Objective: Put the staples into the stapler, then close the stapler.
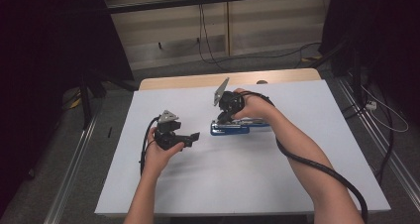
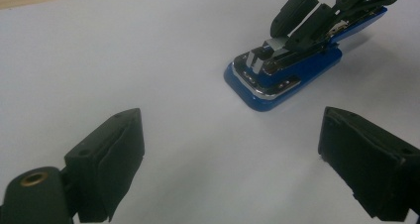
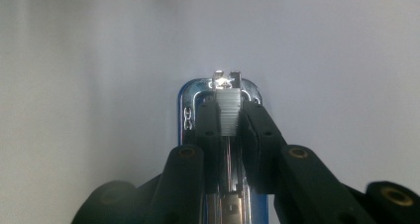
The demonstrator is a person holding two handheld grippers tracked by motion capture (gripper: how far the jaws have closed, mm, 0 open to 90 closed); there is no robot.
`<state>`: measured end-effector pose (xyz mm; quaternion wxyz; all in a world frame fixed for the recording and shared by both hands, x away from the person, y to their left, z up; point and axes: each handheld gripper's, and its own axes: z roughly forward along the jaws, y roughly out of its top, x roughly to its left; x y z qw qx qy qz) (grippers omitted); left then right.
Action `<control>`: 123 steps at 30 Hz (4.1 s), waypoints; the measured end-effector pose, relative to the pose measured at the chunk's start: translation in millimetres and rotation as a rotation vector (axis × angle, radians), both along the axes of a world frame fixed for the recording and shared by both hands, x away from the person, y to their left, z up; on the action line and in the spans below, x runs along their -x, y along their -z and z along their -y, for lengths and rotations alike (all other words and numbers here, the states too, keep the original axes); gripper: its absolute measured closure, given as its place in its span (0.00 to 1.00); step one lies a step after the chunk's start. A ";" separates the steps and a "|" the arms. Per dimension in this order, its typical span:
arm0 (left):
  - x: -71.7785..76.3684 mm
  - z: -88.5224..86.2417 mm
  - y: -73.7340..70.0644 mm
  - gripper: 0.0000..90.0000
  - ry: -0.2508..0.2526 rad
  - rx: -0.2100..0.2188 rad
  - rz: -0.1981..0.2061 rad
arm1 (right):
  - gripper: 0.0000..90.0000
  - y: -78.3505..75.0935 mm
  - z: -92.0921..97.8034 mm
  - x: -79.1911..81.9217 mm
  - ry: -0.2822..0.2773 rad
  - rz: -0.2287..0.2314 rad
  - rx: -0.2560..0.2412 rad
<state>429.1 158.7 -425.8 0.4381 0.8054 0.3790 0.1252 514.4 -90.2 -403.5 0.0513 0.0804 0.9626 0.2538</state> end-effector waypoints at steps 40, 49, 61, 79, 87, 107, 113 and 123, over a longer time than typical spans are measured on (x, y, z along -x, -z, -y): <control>-1.8 5.0 3.5 0.12 0.018 0.002 -0.007 | 0.46 -4.8 34.9 18.7 0.189 -0.022 -0.140; -1.7 9.6 2.8 0.12 0.033 0.001 0.004 | 0.30 -2.0 63.1 28.6 0.308 -0.034 -0.174; -1.6 16.5 3.2 0.12 0.050 0.000 0.006 | 0.22 -4.8 98.6 46.0 0.420 -0.009 -0.204; -4.3 30.8 7.4 0.43 0.048 0.014 0.008 | 0.21 1.4 152.1 77.8 0.617 0.080 -0.233; -6.7 38.6 11.1 0.69 0.058 0.007 0.009 | 0.24 12.6 164.7 93.0 0.646 0.094 -0.212; -15.1 55.6 27.5 1.00 0.036 -0.007 0.002 | 0.55 33.9 187.4 114.8 0.739 0.114 -0.198; -18.1 59.0 32.7 1.00 0.038 -0.010 -0.005 | 0.85 40.6 183.9 111.8 0.745 0.100 -0.190; -19.9 63.9 35.5 1.00 0.041 -0.015 0.005 | 1.00 47.6 170.4 100.0 0.741 0.099 -0.186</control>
